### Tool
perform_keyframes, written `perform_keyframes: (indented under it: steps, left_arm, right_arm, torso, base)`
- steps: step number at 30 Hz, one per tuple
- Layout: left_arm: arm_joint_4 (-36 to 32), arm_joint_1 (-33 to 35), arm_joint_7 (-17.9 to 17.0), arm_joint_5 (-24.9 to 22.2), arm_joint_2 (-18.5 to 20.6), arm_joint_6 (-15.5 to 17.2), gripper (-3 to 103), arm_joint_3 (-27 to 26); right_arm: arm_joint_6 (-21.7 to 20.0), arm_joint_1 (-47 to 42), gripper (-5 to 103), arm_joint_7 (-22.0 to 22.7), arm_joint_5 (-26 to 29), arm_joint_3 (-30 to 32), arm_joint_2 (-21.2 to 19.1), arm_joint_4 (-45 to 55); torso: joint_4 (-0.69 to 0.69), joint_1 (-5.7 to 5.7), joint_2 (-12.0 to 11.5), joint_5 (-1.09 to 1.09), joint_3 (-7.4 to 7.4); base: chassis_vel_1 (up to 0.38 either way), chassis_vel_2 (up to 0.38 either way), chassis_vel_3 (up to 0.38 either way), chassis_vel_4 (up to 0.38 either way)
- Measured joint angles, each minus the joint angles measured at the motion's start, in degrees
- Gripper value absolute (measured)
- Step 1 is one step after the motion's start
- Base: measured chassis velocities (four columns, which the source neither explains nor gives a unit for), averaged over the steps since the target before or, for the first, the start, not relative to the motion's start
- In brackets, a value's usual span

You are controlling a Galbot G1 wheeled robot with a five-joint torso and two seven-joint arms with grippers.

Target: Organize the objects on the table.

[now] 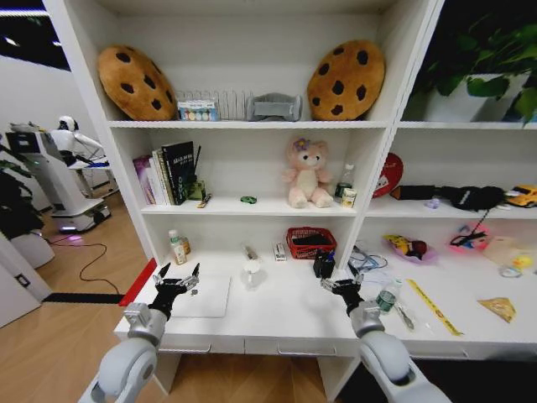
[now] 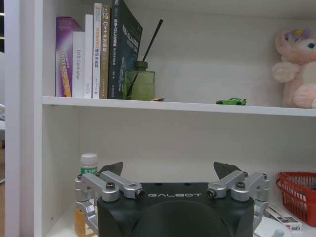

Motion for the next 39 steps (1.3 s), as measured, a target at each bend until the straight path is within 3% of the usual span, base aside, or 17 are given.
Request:
perform_keyframes:
  steps: [5, 9, 10, 13, 19, 21, 22, 24, 25, 27, 28, 29, 33, 35, 39]
  left_arm:
    - [0.0, 0.0, 0.0, 0.0, 0.0, 0.0, 100, 0.0]
    - [0.0, 0.0, 0.0, 0.0, 0.0, 0.0, 100, 0.0]
    - [0.0, 0.0, 0.0, 0.0, 0.0, 0.0, 100, 0.0]
    - [0.0, 0.0, 0.0, 0.0, 0.0, 0.0, 100, 0.0]
    - [0.0, 0.0, 0.0, 0.0, 0.0, 0.0, 100, 0.0]
    - [0.0, 0.0, 0.0, 0.0, 0.0, 0.0, 100, 0.0]
    - [0.0, 0.0, 0.0, 0.0, 0.0, 0.0, 100, 0.0]
    - [0.0, 0.0, 0.0, 0.0, 0.0, 0.0, 100, 0.0]
    - [0.0, 0.0, 0.0, 0.0, 0.0, 0.0, 100, 0.0]
    - [0.0, 0.0, 0.0, 0.0, 0.0, 0.0, 100, 0.0]
    - [0.0, 0.0, 0.0, 0.0, 0.0, 0.0, 100, 0.0]
    - [0.0, 0.0, 0.0, 0.0, 0.0, 0.0, 100, 0.0]
    - [0.0, 0.0, 0.0, 0.0, 0.0, 0.0, 100, 0.0]
    - [0.0, 0.0, 0.0, 0.0, 0.0, 0.0, 100, 0.0]
    - [0.0, 0.0, 0.0, 0.0, 0.0, 0.0, 100, 0.0]
  right_arm:
    - [-3.4, -5.6, 100, -0.2, -1.9, 2.1, 4.5, 6.2]
    - [-6.9, -9.2, 100, 2.8, -3.5, 3.3, 8.3, 10.3]
    - [-6.9, -9.2, 100, 2.8, -3.5, 3.3, 8.3, 10.3]
    - [-11.9, -9.4, 100, 6.4, -3.7, 4.8, 8.7, 14.7]
    - [-15.4, -12.0, 100, 5.9, -1.7, 9.7, 7.3, 19.3]
    - [-12.7, -13.2, 100, 0.9, -1.5, 13.8, 6.9, 18.0]
    - [-12.7, -13.2, 100, 0.9, -1.5, 13.8, 6.9, 18.0]
    - [-2.8, -12.9, 100, -8.3, 0.2, 19.3, 4.8, 11.9]
    - [-2.8, -12.9, 100, -8.3, 0.2, 19.3, 4.8, 11.9]
    - [3.6, -11.8, 100, -14.2, 3.7, 22.4, 0.9, 6.7]
    - [3.6, -11.8, 100, -14.2, 3.7, 22.4, 0.9, 6.7]
    - [5.8, -12.0, 100, -16.5, 6.5, 24.1, -1.8, 4.5]
    - [6.7, -16.5, 100, -15.3, 10.1, 26.0, -3.1, 5.3]
    - [6.9, -20.3, 100, -11.9, 10.3, 25.3, -0.8, 7.6]
    - [7.5, -22.6, 100, -9.7, 9.1, 23.4, 1.2, 8.9]
  torso:
    - [-0.01, 0.0, 0.0, 0.01, 0.0]
    - [-0.02, 0.0, 0.0, 0.01, 0.0]
    - [-0.02, 0.0, 0.0, 0.01, 0.0]
    - [0.0, 0.0, 0.0, 0.01, 0.01]
    - [-0.01, 0.01, 0.0, 0.01, 0.01]
    - [-0.02, 0.01, 0.0, 0.0, 0.0]
    - [-0.02, 0.01, 0.0, 0.0, 0.0]
    - [-0.03, 0.01, 0.0, 0.03, 0.01]
    - [-0.03, 0.01, 0.0, 0.03, 0.01]
    - [0.0, 0.01, 0.0, 0.04, 0.01]
    - [0.0, 0.01, 0.0, 0.04, 0.01]
    - [0.02, 0.02, 0.0, 0.03, 0.02]
    - [-0.01, 0.03, 0.0, 0.02, 0.02]
    - [-0.04, 0.02, 0.0, -0.01, 0.01]
    - [-0.04, 0.01, 0.0, 0.0, 0.01]
  base:
    - [0.0, 0.0, 0.0, 0.0]
    - [0.0, 0.0, 0.0, 0.0]
    - [0.0, 0.0, 0.0, 0.0]
    - [0.0, 0.0, 0.0, 0.0]
    - [0.0, 0.0, 0.0, 0.0]
    - [0.0, 0.0, 0.0, 0.0]
    - [0.0, 0.0, 0.0, 0.0]
    - [0.0, 0.0, 0.0, 0.0]
    - [0.0, 0.0, 0.0, 0.0]
    - [0.0, 0.0, 0.0, 0.0]
    - [0.0, 0.0, 0.0, 0.0]
    - [0.0, 0.0, 0.0, 0.0]
    - [0.0, 0.0, 0.0, 0.0]
    - [0.0, 0.0, 0.0, 0.0]
    - [0.0, 0.0, 0.0, 0.0]
